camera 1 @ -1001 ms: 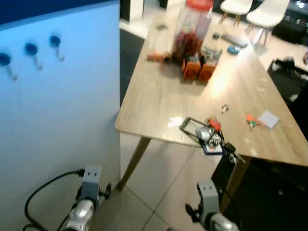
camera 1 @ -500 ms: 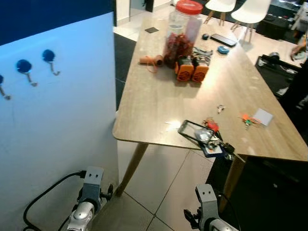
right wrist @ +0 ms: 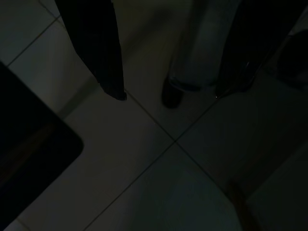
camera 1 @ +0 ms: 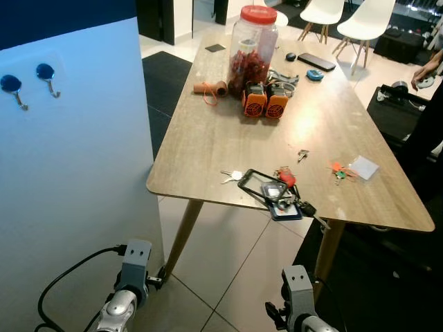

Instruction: Hang keys on a hook

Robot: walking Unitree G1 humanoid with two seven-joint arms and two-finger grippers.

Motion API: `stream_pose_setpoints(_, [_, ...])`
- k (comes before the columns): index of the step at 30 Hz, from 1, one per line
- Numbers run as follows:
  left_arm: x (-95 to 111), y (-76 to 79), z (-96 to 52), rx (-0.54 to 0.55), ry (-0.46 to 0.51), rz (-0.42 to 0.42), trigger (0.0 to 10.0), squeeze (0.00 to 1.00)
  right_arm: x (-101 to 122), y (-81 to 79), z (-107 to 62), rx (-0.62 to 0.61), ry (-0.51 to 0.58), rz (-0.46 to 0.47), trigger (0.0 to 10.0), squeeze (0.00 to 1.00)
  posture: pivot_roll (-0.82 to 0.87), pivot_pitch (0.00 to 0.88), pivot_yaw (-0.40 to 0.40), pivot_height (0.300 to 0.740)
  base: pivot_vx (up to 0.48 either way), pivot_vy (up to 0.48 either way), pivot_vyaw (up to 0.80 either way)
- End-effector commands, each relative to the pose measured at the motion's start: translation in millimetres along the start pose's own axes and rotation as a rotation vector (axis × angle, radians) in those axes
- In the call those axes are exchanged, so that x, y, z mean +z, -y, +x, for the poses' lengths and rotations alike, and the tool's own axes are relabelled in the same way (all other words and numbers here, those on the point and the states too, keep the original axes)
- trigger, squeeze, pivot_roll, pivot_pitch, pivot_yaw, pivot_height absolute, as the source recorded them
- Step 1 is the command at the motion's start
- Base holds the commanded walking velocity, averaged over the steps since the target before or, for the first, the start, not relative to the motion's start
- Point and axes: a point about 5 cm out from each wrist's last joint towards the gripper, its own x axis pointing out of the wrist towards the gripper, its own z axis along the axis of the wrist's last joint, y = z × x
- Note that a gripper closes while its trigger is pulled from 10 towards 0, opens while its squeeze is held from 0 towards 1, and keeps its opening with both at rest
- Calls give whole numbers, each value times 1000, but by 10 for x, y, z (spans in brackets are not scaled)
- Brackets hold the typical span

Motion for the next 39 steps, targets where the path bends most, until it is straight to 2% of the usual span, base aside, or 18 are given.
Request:
stream_pose_setpoints(1, [-18, 13, -6, -3, -3, -3, 10000, 0, -11, -11, 1, 7, -9, -6, 10000, 0, 82, 16, -82, 740, 0, -382, 0])
stream_pose_setpoints(14, [-12, -16, -4, 6, -8, 6, 10000, 0, -31, -10, -5, 5, -16, -6, 10000, 0, 84, 16, -77, 740, 0, -380, 0])
stream_pose_setpoints(32, [91, -1, 62, 25, -10, 35, 10000, 0, -86, 59, -38, -18, -29, 2, 10000, 0, 84, 14, -65, 740, 0, 0, 0])
stream_pose_setpoints(39, [127, 8, 74, 31, 7, 45, 10000, 0, -30, 115, -48, -47, 20, -14, 10000, 0, 85, 17, -62, 740, 0, 0, 0])
